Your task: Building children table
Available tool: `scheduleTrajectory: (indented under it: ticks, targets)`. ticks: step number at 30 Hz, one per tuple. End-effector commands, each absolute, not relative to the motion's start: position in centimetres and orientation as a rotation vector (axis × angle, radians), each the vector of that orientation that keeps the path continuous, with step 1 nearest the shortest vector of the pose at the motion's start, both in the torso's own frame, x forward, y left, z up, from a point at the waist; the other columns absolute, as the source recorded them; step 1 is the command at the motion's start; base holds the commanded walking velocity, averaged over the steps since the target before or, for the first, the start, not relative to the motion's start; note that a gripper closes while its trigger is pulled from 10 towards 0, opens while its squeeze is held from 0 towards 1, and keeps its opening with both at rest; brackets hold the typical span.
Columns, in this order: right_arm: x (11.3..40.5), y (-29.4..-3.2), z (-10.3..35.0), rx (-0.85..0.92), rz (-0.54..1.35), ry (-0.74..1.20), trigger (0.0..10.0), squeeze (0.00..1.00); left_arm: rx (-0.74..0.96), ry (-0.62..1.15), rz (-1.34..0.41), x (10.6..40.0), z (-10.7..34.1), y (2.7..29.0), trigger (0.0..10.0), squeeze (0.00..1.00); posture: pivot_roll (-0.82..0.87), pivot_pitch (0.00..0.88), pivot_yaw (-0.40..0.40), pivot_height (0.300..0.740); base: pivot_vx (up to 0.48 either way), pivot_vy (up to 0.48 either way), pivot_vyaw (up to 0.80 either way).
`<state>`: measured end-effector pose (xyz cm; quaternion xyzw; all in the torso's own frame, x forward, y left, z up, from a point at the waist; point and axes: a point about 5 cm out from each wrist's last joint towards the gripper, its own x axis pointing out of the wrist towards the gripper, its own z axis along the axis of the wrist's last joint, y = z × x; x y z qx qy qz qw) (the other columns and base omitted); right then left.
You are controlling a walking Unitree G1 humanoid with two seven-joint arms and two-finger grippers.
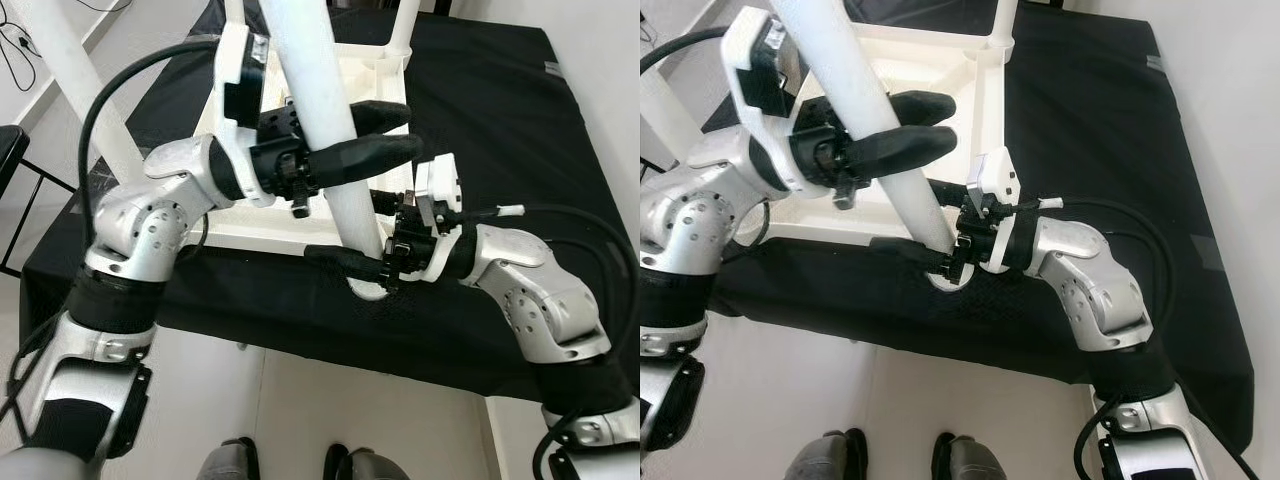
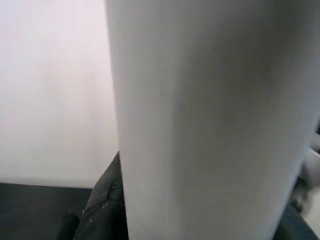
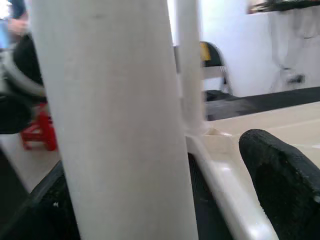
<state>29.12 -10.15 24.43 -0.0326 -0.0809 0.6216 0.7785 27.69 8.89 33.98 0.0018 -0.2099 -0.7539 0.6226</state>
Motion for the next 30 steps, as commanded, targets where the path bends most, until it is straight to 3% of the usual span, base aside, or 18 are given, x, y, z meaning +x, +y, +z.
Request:
scheduleTrajectory:
  ticks: [1,3,4,5,23,24,25,26,27,28,30]
  targets:
    - [28.9,-8.3,24.0,-0.052,1.398,-0.161,10.0,0.0,-0.006,-0.517,-1.989,25.2,34.4,7.1,0.0,0.0,-0.01,0.195,-0.074,0.74,0.0,0.0,0.0]
    - [29.0,-8.1,24.1,-0.046,1.4,-0.17,10.0,0.0,-0.002,-0.502,-2.01,25.1,34.3,7.2,0.0,0.0,-0.01,0.194,-0.073,0.74,0.0,0.0,0.0]
    - [29.1,-8.0,24.3,-0.039,1.399,-0.183,9.5,0.0,0.001,-0.491,-2.028,25.0,34.2,7.2,0.0,0.0,-0.01,0.191,-0.073,0.74,0.0,0.0,0.0]
    - [29.1,-7.8,24.6,-0.031,1.406,-0.199,0.0,0.0,-0.001,-0.48,-2.047,24.9,34.2,7.3,0.0,0.0,-0.01,0.189,-0.073,0.74,0.0,0.0,0.0]
    - [29.2,-6.9,23.9,-0.068,1.395,-0.123,0.0,0.0,0.069,-0.43,-2.081,25.6,34.3,7.1,0.0,0.0,-0.02,0.171,-0.069,0.74,0.0,0.0,0.0]
    - [29.4,-6.9,23.8,-0.07,1.385,-0.123,0.0,0.0,0.064,-0.435,-2.034,26.0,34.5,6.8,10.0,0.0,-0.02,0.171,-0.069,0.74,0.0,0.0,0.0]
    - [29.4,-6.9,23.8,-0.07,1.385,-0.123,0.0,0.0,0.064,-0.435,-2.034,26.0,34.5,6.8,10.0,0.0,-0.02,0.171,-0.069,0.74,0.0,0.0,0.0]
    - [29.6,-6.8,23.9,-0.066,1.366,-0.128,0.0,0.0,0.017,-0.46,-1.92,27.1,35.1,6.2,10.0,1.0,-0.01,0.173,-0.07,0.74,0.0,0.0,0.0]
    - [29.6,-6.8,23.9,-0.066,1.366,-0.128,0.0,0.0,0.017,-0.46,-1.92,27.1,35.1,6.2,10.0,1.0,-0.01,0.173,-0.07,0.74,0.0,0.0,0.0]
    - [30.2,-6.7,24.0,-0.054,1.312,-0.143,0.0,0.0,-0.053,-0.514,-1.751,28.7,36.4,5.7,10.0,1.0,-0.01,0.176,-0.066,0.74,0.0,0.0,0.0]
    - [30.5,-6.8,24.1,-0.049,1.287,-0.149,0.0,0.0,-0.068,-0.536,-1.707,29.1,36.8,5.8,10.0,1.0,-0.01,0.176,-0.066,0.74,0.0,0.0,0.0]
